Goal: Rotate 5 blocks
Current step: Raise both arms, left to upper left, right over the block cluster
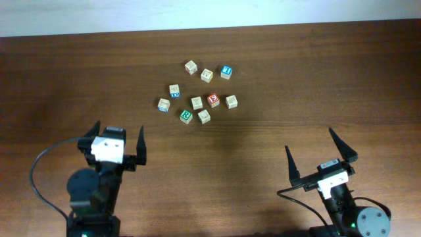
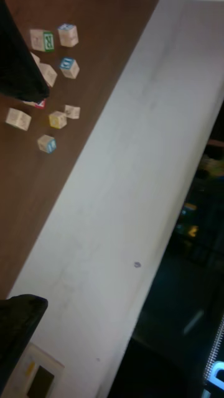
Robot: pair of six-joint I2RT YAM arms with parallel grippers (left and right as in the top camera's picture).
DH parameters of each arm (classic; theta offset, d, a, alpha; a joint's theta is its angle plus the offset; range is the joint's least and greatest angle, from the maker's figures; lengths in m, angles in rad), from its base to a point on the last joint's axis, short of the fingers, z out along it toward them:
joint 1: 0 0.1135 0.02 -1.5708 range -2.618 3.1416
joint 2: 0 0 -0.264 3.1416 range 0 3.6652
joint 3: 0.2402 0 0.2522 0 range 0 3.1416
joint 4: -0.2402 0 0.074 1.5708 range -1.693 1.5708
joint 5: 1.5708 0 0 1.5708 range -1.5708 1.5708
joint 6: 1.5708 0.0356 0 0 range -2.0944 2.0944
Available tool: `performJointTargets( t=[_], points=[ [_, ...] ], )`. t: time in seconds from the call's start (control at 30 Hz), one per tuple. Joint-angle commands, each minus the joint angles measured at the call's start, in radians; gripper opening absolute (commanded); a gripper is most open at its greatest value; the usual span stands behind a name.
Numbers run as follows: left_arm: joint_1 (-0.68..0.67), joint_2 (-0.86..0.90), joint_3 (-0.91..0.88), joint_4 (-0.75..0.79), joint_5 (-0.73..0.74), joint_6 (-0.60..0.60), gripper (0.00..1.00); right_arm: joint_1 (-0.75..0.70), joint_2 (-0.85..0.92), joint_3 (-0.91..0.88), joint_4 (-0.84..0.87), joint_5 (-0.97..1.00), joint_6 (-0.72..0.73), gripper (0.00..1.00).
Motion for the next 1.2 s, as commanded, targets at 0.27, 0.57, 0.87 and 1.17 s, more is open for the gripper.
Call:
performJointTargets(
  t=[0.27, 0.57, 0.87, 1.17],
  points=[
    [-0.003, 0.253, 0.206, -0.079, 0.158, -0.009, 0.99, -0.003, 0.361, 0.288, -0.156, -0.056, 0.016, 0.98],
    [-0.003, 0.451, 0.366, -0.225, 0.210, -0.030, 0.99, -0.003, 0.747, 0.612, -0.381, -0.119, 0.016, 0.98],
    [-0.002, 0.698, 0.595, -0.404, 0.274, -0.029, 0.99, -0.003, 1.037, 0.855, -0.557, -0.182, 0.016, 0.98],
    [-0.002, 0.852, 0.719, -0.533, 0.277, -0.027, 0.99, -0.003, 1.141, 0.893, -0.617, -0.202, 0.016, 0.98]
  ],
)
